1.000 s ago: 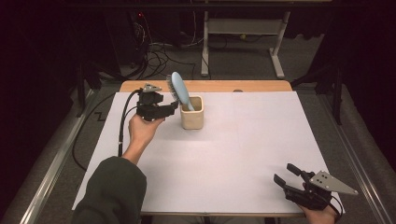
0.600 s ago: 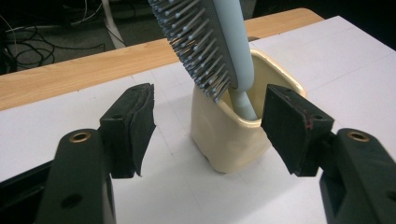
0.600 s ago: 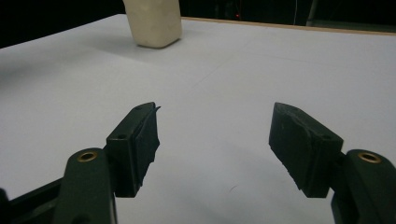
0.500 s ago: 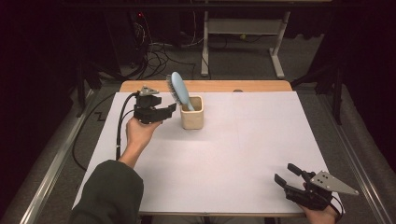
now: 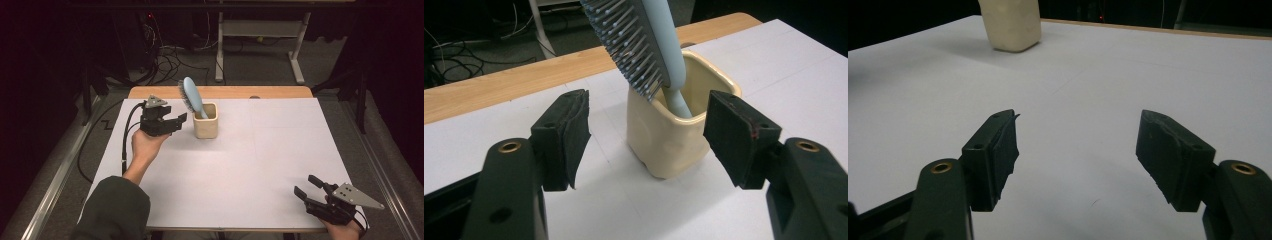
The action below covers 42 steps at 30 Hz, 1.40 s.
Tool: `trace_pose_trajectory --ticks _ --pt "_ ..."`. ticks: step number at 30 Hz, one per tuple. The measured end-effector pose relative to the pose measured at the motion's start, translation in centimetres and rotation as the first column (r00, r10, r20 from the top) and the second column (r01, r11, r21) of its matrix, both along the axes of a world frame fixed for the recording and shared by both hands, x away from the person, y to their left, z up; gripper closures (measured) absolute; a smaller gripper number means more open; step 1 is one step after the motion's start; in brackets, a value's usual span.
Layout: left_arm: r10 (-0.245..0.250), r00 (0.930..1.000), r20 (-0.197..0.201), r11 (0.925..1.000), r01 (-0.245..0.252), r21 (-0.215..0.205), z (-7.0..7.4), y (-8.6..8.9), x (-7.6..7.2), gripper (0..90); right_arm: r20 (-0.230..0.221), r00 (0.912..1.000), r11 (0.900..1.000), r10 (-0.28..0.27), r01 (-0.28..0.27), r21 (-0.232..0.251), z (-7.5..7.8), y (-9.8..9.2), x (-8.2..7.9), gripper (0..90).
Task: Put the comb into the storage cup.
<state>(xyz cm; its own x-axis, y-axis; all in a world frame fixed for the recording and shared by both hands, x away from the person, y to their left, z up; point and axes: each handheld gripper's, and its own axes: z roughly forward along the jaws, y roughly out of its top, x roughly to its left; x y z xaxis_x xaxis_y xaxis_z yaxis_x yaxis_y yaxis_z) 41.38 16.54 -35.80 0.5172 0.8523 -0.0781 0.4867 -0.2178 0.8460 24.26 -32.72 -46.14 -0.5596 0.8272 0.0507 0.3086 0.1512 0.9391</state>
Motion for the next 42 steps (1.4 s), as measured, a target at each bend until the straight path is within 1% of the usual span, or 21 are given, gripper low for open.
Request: trace_pose_trajectory --ticks 10,23,30,34,42 --pt "0.003 1.0000 -0.001 1.0000 -0.003 -0.007 -0.4 0.7 -0.6 35.0 -0.002 1.0000 1.000 0.002 -0.002 -0.002 0.0 0.0 0.0 33.5" --pt "0.000 1.0000 0.005 0.9999 0.000 -0.016 -0.3 1.1 -1.6 35.1 -0.002 1.0000 1.000 0.001 -0.001 0.000 0.0 0.0 0.0 33.5" --pt "0.000 0.9999 0.013 0.9997 0.001 -0.023 -0.2 1.6 -2.2 35.1 -0.001 1.0000 1.000 0.000 0.000 -0.001 0.0 0.0 0.0 33.5" --pt "0.005 0.9998 0.017 0.9992 -0.005 -0.039 -0.2 2.0 -2.6 35.1 -0.001 1.0000 1.000 0.000 0.000 -0.001 0.0 0.0 0.0 33.6" --pt "0.004 0.9998 0.020 0.9992 -0.003 -0.041 -0.3 2.6 -3.2 35.0 -0.002 1.0000 1.000 -0.001 0.001 0.000 0.0 0.0 0.0 33.5"
